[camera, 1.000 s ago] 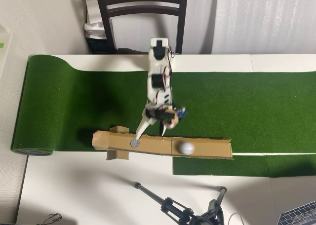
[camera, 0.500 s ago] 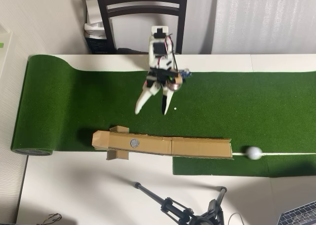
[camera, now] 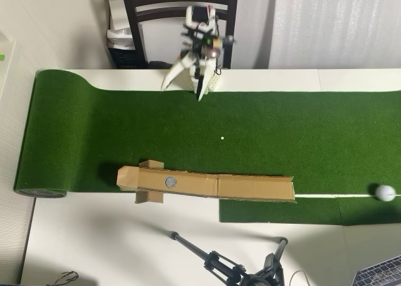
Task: Pick up the golf ball and place it on the gray mark at the back.
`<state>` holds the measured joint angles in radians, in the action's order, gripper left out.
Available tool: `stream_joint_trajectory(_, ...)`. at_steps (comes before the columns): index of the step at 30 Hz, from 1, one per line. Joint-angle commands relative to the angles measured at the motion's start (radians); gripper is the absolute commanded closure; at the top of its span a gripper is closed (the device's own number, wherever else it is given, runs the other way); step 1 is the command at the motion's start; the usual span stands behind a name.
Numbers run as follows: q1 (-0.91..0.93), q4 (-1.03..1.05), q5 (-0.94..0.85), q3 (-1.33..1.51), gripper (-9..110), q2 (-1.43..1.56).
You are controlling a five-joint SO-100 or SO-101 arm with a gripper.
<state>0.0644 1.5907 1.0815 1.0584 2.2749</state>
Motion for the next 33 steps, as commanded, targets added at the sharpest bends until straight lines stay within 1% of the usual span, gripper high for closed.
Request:
stream_joint_trajectory(1, 0.011, -0.018, 0.009, 0.227, 51, 0.233)
stream_joint_trajectory(9, 0.011, -0.267, 0.009, 0.844, 51, 0.664)
stream_joint_trajectory(13, -0.003, -0.374, 0.080, 1.144, 52, 0.927)
stream_joint_trajectory(17, -0.005, -0.446, 0.095, 1.425, 52, 1.158)
stream_joint_trajectory(20, -0.040, -0.515, 0.095, 1.548, 52, 1.173)
stream_joint_trajectory(26, -0.219, -0.733, 0.091, 1.732, 52, 1.138)
stream_joint_trajectory(30, -0.253, -0.836, 0.092, 1.865, 52, 1.138)
stream_joint_trajectory(33, -0.250, -0.862, 0.091, 1.893, 52, 1.138)
